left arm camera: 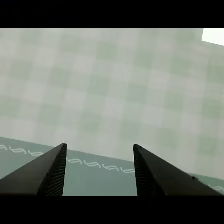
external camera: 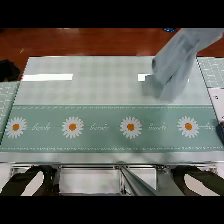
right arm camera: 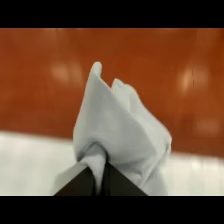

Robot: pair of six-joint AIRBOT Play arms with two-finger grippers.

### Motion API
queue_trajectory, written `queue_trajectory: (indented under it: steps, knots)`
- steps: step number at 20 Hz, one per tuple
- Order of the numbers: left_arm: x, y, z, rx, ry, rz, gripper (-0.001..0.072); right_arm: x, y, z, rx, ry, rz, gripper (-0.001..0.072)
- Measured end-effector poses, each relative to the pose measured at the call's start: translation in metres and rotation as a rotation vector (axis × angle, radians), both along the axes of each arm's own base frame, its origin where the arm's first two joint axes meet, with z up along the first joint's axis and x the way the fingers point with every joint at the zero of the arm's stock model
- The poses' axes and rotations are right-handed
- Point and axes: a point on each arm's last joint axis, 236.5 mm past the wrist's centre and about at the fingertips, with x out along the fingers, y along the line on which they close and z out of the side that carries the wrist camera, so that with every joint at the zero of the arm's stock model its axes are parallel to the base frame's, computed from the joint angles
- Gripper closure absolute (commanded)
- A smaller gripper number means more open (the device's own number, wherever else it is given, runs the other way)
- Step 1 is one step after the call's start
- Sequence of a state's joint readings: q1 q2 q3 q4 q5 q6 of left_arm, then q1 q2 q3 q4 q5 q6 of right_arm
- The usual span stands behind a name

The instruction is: Fold the shirts.

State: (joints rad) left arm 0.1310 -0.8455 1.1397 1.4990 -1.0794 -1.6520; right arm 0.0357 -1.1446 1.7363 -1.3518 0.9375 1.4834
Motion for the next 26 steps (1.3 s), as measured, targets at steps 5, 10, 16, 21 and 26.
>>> queue_trajectory:
  steps: [5,10,16,21,26]
  knots:
    - [-0.031,-0.033,-0.031,-0.132,0.016,-0.052,0.0197,-0.065,0.046,0.129,0.003,-0.312,0.127,0.0691]
    - [-0.039,-0.045,-0.048,-0.181,0.039,-0.067,0.0197,-0.106,0.110,0.138,0.009,-0.318,0.321,0.0691]
    - [-0.040,-0.048,-0.051,-0.197,0.041,-0.072,0.0198,-0.113,0.209,0.013,-0.047,0.022,0.567,0.0691]
    - [-0.041,-0.049,-0.054,-0.199,0.050,-0.075,0.0197,-0.115,0.280,-0.145,-0.088,0.383,0.675,0.0672]
    - [-0.044,-0.054,-0.065,-0.186,0.080,-0.108,0.0197,-0.119,0.313,-0.268,-0.066,0.660,0.683,0.0341]
